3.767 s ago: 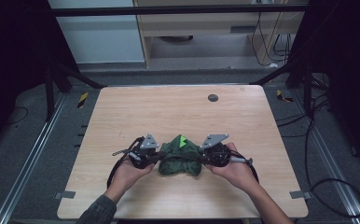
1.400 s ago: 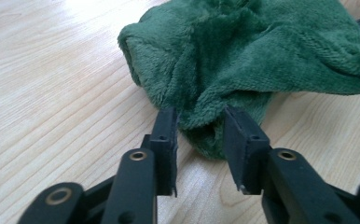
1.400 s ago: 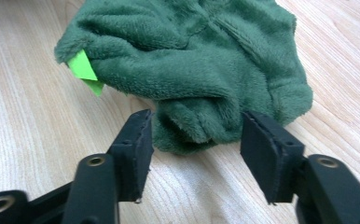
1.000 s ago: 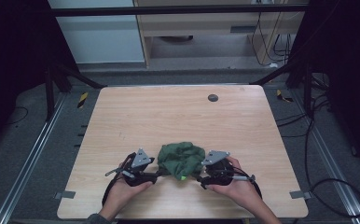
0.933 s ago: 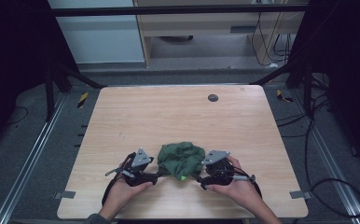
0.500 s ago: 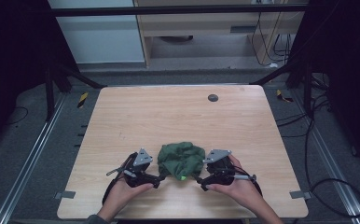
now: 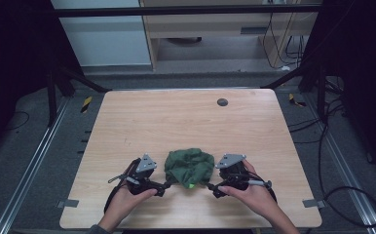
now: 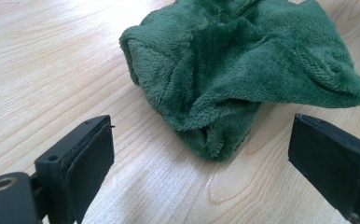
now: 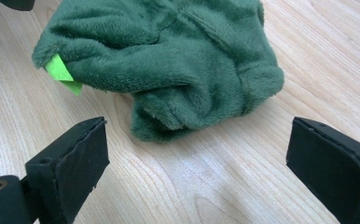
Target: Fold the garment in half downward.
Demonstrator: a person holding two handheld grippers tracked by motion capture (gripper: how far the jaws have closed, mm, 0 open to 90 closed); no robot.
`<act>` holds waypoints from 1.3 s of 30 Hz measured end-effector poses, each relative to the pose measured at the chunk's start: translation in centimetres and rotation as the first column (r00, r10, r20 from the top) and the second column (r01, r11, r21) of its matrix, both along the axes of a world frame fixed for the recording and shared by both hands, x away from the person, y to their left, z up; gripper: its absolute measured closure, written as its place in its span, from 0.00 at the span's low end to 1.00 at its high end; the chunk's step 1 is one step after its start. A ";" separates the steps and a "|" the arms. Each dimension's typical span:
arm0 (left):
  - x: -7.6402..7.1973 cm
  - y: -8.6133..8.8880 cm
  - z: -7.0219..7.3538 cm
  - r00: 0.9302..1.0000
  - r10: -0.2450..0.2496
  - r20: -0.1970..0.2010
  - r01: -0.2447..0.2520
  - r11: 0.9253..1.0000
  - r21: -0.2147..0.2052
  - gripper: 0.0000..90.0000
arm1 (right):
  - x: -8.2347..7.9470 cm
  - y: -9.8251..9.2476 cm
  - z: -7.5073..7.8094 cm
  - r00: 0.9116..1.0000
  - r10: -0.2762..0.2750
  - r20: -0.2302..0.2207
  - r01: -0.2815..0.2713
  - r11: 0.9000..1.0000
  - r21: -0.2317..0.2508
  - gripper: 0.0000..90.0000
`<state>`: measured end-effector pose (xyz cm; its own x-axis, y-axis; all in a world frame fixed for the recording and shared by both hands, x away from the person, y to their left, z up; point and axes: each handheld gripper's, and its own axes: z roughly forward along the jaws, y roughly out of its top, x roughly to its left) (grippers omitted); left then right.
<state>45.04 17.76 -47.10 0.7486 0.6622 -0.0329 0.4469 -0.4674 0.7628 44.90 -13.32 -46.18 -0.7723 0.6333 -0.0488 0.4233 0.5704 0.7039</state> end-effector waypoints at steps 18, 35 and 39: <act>0.8 1.3 1.9 1.000 0.005 -0.013 -0.004 0.998 0.070 0.06 | 0.7 -2.6 1.2 0.998 -0.057 0.013 0.057 0.998 0.012 0.06; 2.5 3.9 1.3 0.999 0.026 -0.028 -0.021 0.985 0.170 0.05 | 2.9 -6.4 0.7 0.985 -0.170 -0.028 0.170 0.985 0.026 0.06; 2.7 5.1 1.0 0.999 0.039 -0.036 -0.032 0.983 0.180 0.05 | 3.4 -7.2 0.4 0.980 -0.194 -0.041 0.195 0.980 0.026 0.07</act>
<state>47.74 22.82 -46.13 0.7252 0.6859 0.0597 0.4932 -0.5781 0.6500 48.28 -20.52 -45.83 -0.6353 0.7723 -0.0008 0.5509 0.4539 0.7004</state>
